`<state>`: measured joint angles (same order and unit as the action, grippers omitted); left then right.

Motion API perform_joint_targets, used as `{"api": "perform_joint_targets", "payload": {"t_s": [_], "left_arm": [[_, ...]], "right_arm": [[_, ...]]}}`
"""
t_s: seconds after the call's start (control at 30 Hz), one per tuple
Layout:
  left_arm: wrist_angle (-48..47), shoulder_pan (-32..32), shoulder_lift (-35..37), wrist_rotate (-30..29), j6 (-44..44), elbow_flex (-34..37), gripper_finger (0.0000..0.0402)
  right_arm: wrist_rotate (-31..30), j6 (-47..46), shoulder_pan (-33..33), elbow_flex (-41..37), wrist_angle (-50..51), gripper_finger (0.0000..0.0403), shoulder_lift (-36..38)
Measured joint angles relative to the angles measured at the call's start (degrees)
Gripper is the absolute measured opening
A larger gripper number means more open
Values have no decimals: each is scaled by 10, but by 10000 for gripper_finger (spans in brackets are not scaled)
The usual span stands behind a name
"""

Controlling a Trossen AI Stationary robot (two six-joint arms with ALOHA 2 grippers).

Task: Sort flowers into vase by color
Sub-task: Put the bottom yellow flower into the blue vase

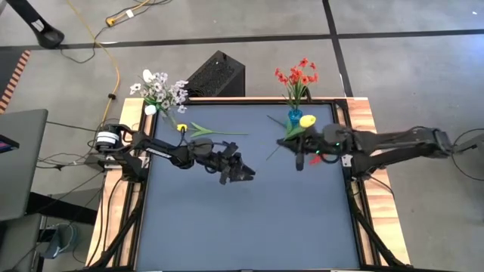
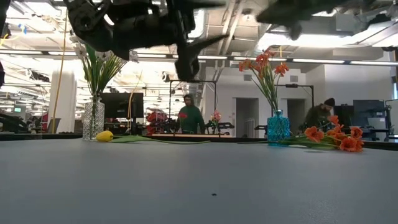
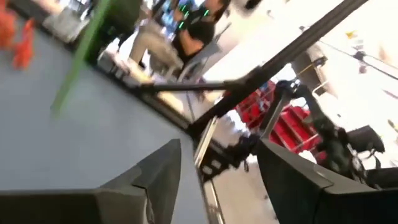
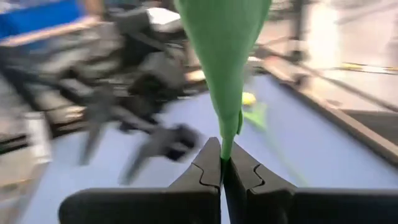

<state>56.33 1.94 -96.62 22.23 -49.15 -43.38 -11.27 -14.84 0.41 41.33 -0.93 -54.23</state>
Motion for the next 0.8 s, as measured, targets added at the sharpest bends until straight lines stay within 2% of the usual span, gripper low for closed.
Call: {"api": "perform_joint_targets", "payload": {"t_s": [0.1,0.2,0.3,0.4,0.53,0.67,0.8], "left_arm": [[-25,9,0,28,-9,0,201],[-45,10,0,26,-6,0,196],[-75,10,0,3,4,0,185],[-105,6,3,-17,17,0,174],[-159,-4,12,-52,32,-1,159],[-282,-17,43,-106,87,-26,143],[-370,-27,80,-155,144,-46,130]], "right_arm": [[-65,2,-28,0,75,26,47],[-124,11,-66,0,127,26,86],[-139,44,-120,0,139,26,114],[-132,61,-184,0,140,26,124],[-92,64,-268,0,152,25,120],[-33,78,-331,0,157,25,104],[-5,86,-370,0,151,25,92]]}}
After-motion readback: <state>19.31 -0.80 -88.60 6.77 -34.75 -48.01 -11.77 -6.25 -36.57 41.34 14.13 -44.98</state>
